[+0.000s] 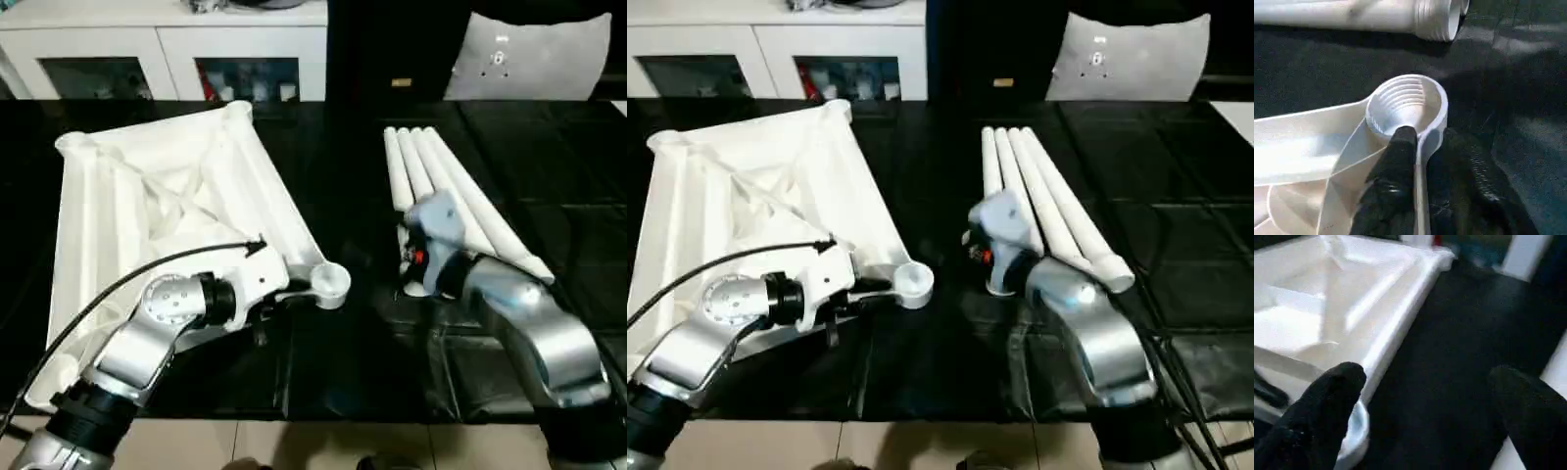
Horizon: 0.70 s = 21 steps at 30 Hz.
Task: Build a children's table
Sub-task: Move table base, then pick table leg
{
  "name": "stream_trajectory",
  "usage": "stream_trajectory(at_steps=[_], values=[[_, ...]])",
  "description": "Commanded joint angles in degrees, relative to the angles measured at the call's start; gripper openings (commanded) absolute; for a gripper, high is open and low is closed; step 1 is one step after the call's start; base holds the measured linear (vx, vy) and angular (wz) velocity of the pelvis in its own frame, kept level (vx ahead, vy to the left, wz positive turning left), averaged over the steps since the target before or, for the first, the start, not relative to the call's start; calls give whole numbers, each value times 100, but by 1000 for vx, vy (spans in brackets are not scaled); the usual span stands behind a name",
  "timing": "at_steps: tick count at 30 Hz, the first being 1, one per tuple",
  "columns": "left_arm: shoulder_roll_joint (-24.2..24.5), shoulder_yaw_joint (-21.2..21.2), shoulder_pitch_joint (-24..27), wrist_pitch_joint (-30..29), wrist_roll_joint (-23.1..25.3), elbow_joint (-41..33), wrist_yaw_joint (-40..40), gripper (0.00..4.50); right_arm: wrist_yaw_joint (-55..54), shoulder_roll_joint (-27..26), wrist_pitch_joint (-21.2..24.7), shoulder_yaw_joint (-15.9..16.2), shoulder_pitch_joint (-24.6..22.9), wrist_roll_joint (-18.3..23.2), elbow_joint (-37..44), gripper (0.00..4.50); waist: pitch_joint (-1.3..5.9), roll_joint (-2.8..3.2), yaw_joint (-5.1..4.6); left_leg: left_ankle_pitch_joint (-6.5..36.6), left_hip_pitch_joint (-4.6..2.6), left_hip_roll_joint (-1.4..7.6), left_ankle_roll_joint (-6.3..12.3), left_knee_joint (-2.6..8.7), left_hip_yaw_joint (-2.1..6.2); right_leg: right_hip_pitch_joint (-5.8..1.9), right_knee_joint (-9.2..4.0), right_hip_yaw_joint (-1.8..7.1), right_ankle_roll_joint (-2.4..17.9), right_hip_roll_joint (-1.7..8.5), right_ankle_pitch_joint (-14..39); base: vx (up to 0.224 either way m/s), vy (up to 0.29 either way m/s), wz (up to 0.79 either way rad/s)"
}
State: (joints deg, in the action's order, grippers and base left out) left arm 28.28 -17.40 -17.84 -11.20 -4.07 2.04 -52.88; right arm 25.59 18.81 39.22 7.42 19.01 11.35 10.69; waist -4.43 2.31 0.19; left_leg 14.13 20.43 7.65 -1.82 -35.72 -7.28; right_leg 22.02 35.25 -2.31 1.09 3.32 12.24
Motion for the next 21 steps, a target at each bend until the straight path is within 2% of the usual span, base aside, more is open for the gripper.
stream_trajectory(at_steps=[1, 3, 4, 5, 6, 7, 8, 9, 10, 11, 12, 14, 16, 17, 20, 21], values=[[86, 185, 59, -258, -154, -428, -15, 138, -508, -233, 810, -197, 422, -137, -238, 450, 338, -1, -35, -424, 0, 437, 443, 449, 103, -312, -259, 310, 1720, 488, -329, 0, 0, 0], [192, 324, 186, -536, -264, -856, 32, 156, -932, -495, 1079, -342, 881, -215, -648, 450, 343, 11, -71, -432, -3, 431, 314, 446, 101, -310, -262, 304, 1758, 488, -360, 0, 0, 0], [212, 337, 210, -585, -286, -914, 28, 162, -967, -507, 1085, -337, 923, -243, -707, 450, 326, 6, -81, -390, 15, 427, 310, 452, 94, -306, -271, 303, 1752, 477, -344, 0, 0, 0], [325, 406, 352, -876, -420, -1246, 2, 171, -1184, -579, 1115, -296, 1160, -412, -1052, 450, 314, 11, -75, -251, 8, 429, 241, 458, 78, -306, -267, 306, 1752, 482, -262, 0, 0, 0], [389, 433, 426, -1027, -484, -1454, 1, 181, -1349, -622, 1150, -283, 1273, -516, -1231, 450, 289, -32, -82, -149, 18, 417, 187, 481, 70, -299, -295, 301, 1712, 462, -110, 0, 0, 0], [389, 433, 426, -1027, -484, -1454, 1, 181, -1349, -622, 1150, -283, 1273, -516, -1231, 450, 291, -16, -79, -104, 15, 419, 145, 477, 66, -303, -282, 310, 1707, 472, -57, 0, 0, 0], [424, 448, 465, -1109, -518, -1573, 2, 205, -1446, -649, 1173, -280, 1336, -574, -1328, 450, 275, -7, -67, -31, 10, 411, 106, 486, 50, -301, -317, 315, 1649, 460, 77, 0, 0, 0], [436, 476, 496, -1198, -550, -1689, 33, 213, -1567, -688, 1185, -320, 1407, -615, -1439, 450, 291, 9, -52, -75, -2, 415, 76, 480, 47, -303, -299, 322, 1643, 461, -4, 0, 0, 0], [438, 492, 511, -1245, -566, -1747, 49, 219, -1629, -711, 1199, -344, 1445, -635, -1493, 450, 293, -28, -49, -126, -2, 422, 63, 486, 45, -298, -293, 324, 1644, 460, -73, 0, 0, 0], [440, 519, 533, -1325, -587, -1835, 72, 228, -1722, -750, 1251, -386, 1507, -666, -1564, 450, 299, -6, -40, -199, -1, 416, 58, 480, 48, -302, -274, 322, 1663, 451, -202, 0, 0, 0], [440, 519, 533, -1325, -587, -1835, 72, 228, -1722, -750, 1251, -386, 1507, -666, -1564, 450, 301, -9, -24, -286, 8, 411, 74, 476, 51, -308, -270, 318, 1649, 444, -333, 0, 0, 0], [450, 554, 608, -1498, -562, -1996, 139, 257, -1848, -793, 1398, -471, 1672, -690, -1776, 450, 302, -20, -20, -356, 17, 400, 92, 469, 42, -312, -254, 320, 1653, 442, -442, 0, 0, 0], [486, 546, 666, -1645, -564, -2130, 205, 272, -2026, -875, 1303, -619, 1809, -694, -2048, 450, 290, -22, -18, -293, 19, 401, 92, 472, 39, -299, -253, 324, 1657, 445, -384, 0, 0, 0], [484, 539, 676, -1680, -565, -2176, 252, 272, -2084, -923, 1395, -697, 1884, -679, -2184, 450, 283, -5, -3, -268, 20, 398, 66, 471, 37, -292, -260, 325, 1642, 446, -322, 0, 0, 0], [482, 523, 680, -1713, -553, -2219, 315, 294, -2109, -961, 1552, -751, 1979, -653, -2335, 450, 269, -17, -8, -142, 25, 395, 17, 478, 32, -298, -270, 325, 1642, 433, -207, 0, 0, 0], [497, 492, 682, -1749, -551, -2229, 315, 308, -2070, -965, 1803, -715, 2082, -641, -2476, 450, 270, -9, -8, -136, 22, 387, 6, 475, 30, -295, -271, 322, 1639, 422, -210, 0, 0, 0]])
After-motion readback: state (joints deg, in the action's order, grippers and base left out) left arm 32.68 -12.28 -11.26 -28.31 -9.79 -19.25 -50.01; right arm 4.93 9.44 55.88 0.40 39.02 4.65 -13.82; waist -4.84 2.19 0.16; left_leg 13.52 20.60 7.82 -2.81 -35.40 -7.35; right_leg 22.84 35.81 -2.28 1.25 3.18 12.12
